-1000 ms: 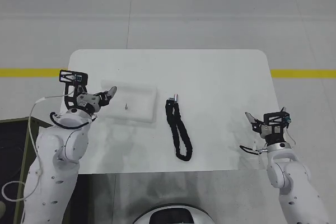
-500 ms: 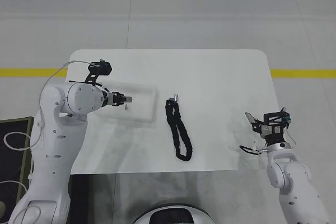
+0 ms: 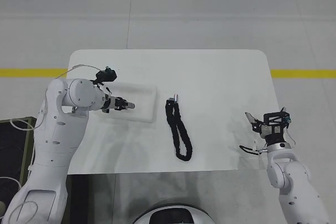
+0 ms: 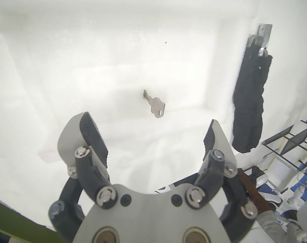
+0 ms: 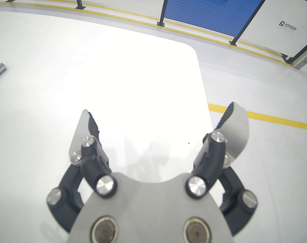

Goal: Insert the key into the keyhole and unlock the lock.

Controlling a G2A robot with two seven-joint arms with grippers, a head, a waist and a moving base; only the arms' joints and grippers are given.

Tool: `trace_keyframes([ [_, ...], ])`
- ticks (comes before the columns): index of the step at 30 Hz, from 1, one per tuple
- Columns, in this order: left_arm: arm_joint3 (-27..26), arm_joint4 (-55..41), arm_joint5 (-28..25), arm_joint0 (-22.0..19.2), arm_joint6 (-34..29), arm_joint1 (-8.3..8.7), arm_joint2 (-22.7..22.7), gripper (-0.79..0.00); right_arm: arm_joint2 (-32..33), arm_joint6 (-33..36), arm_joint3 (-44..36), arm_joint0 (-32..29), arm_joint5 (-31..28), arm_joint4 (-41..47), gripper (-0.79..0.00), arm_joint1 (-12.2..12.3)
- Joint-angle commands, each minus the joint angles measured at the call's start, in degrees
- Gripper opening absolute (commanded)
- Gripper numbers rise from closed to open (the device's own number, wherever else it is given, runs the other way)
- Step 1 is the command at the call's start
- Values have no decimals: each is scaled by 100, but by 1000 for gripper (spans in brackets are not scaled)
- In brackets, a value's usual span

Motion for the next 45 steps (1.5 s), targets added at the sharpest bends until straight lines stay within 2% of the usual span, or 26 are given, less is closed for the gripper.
trace_keyframes([
  [1,1,34,-6,-19,0,27,106,-283,0,0,0,0,0,0,0,0],
  [3,-39,187,-9,-17,0,52,209,-385,0,0,0,0,0,0,0,0],
  [5,-68,278,64,-11,0,67,262,-416,0,0,0,0,0,0,0,0],
  [12,-206,302,49,31,38,89,267,-440,0,0,0,0,0,0,0,0],
  [17,-232,147,-21,42,310,78,263,-437,0,0,0,0,0,0,0,0],
  [22,-153,4,63,-87,341,54,323,-437,0,0,0,0,0,0,0,0],
  [31,90,227,202,-324,300,-19,757,-511,0,0,0,0,0,0,0,0],
  [39,60,422,287,-289,228,-15,739,-591,0,0,0,0,0,0,0,0],
  [45,92,421,267,-280,231,-24,734,-619,0,0,0,0,0,0,0,0],
])
